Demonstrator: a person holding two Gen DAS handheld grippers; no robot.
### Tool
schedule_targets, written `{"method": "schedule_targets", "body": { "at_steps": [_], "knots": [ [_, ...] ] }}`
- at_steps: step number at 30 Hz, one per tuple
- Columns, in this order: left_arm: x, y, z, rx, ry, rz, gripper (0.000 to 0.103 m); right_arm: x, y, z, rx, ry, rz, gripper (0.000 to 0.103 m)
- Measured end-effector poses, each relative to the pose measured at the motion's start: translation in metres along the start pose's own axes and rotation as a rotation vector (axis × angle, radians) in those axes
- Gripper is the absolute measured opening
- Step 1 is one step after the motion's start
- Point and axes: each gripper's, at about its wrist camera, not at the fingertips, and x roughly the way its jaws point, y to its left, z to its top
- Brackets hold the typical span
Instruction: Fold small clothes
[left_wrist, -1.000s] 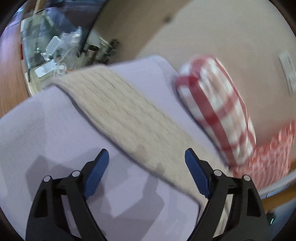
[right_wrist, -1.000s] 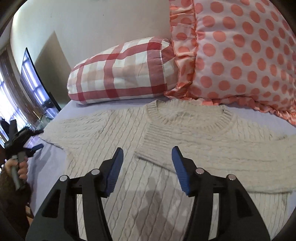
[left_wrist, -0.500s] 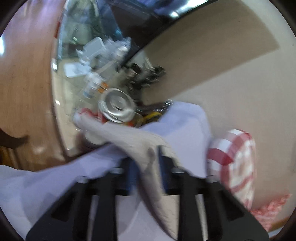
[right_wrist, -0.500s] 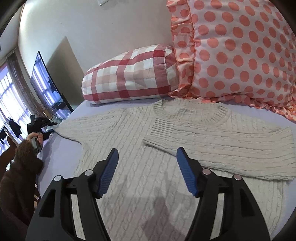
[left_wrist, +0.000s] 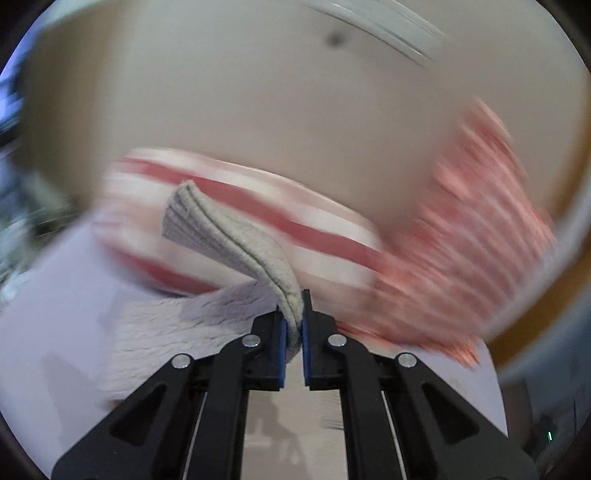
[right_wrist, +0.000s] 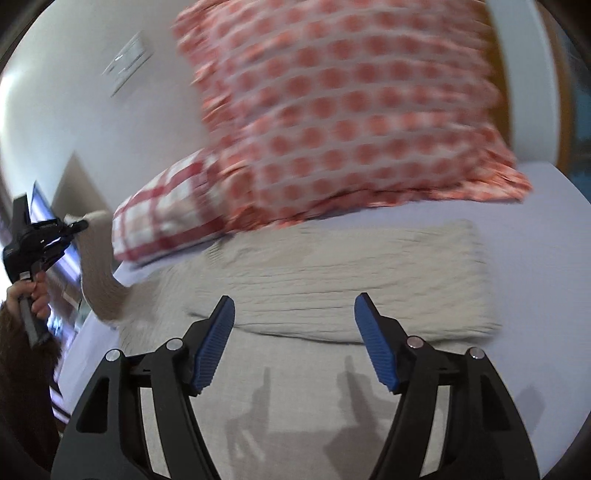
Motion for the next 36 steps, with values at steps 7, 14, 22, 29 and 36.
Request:
{"method": "schedule_targets", "body": {
  "at_steps": [7,14,22,29,36],
  "knots": [
    [0.151,-0.196,-0.142,0.265,0.414,-0.316,0.009,-0.028,-0.065,-0.009,0.12,-0.012,-0.087,0.069],
    [0.15,-0.179,-0.164,0.133,0.566,-0.685,0.048,-0.033,-0.091,-0.001,0.156,0.006,-0.078,0.069],
    [0.031,-0.047,-0.141,0.298,0.188,-0.173,0.081,-0.003,-0.062,0.002,0.045,0.114,-0.047,0.068],
    [-0.047,0.098,-0.204,0.103,0.284,-0.057,0.08,-0.036,-0.057,-0.053,-0.013,0.196,-0.03,0.068],
    [-0.085,0.122,-0.27,0.005,0.325,-0.182,0.08,-0.063,-0.061,-0.098,0.014,0.234,-0.033,0.068]
  ]
}}
